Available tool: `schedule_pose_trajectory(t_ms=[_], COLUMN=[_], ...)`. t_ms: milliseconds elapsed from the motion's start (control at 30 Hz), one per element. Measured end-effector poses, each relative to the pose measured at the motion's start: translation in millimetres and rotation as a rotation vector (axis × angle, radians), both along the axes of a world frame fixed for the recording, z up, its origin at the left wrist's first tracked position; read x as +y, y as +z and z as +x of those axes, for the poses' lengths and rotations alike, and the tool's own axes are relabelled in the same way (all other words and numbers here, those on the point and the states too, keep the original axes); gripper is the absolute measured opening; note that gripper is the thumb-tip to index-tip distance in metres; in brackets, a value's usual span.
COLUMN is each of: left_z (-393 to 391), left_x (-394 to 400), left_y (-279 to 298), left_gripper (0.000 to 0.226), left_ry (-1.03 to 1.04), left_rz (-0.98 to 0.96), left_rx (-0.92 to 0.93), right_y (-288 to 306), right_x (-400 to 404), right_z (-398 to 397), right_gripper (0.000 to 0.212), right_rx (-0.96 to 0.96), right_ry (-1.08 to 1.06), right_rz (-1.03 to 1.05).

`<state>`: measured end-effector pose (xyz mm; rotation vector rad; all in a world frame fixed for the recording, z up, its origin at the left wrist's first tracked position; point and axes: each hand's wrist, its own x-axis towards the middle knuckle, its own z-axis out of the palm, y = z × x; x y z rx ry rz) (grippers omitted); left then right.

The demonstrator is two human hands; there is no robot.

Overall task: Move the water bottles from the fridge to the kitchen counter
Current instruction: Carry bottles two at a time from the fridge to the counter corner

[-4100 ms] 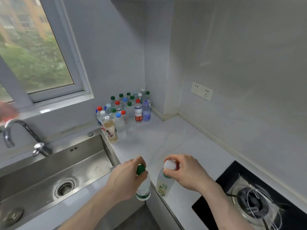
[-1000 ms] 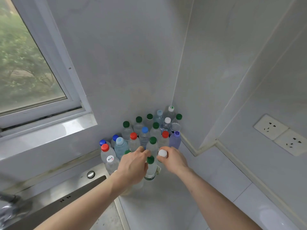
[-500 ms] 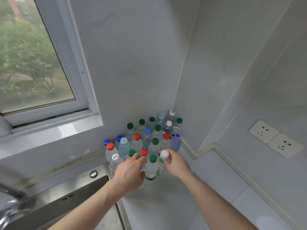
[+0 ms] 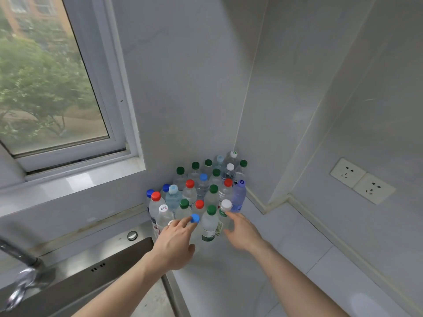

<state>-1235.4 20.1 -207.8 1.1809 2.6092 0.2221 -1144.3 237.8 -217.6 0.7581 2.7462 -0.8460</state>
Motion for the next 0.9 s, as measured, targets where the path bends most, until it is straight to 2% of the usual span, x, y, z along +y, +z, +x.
schedule_pose_trajectory(t_ms=[267,567,900], left_z=[12,26,106], left_x=[-15,-19,17], left_y=[10,16,44], left_gripper=[0.069,0.068,0.065], left_ry=[-0.014,-0.040,-0.222], left_rz=[0.082,0.083,0.139], left_rx=[0.002,-0.066,-0.123], right_y=[21,40,70], right_x=[-20,-27,-42], right_z=[66,136,239], right_gripper=[0.064,0.063,0.063], right_rx=[0.145,0.191,0.278], right_ry=[-0.067,-0.144,-0.291], right_rz=[-0.107,-0.135,-0.119])
